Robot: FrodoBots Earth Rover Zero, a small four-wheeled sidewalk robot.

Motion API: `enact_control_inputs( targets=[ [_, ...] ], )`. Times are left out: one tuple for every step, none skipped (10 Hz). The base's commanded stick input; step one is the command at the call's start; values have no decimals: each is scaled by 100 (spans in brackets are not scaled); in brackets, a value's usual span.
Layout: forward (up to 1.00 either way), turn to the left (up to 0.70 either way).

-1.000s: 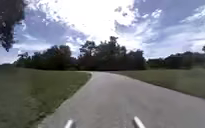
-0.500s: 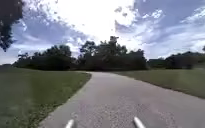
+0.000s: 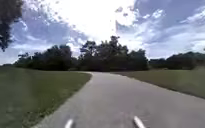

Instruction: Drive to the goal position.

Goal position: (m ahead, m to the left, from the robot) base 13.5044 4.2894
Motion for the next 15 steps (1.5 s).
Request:
enact_control_inputs(
  targets=[
    [70,0],
    [70,0],
    [70,0],
    [70,0],
    [70,0],
    [70,0],
    [70,0],
    [70,0],
    [70,0],
    [70,0],
    [70,0],
    [70,0],
    [70,0],
    [70,0],
    [70,0]
  ],
)
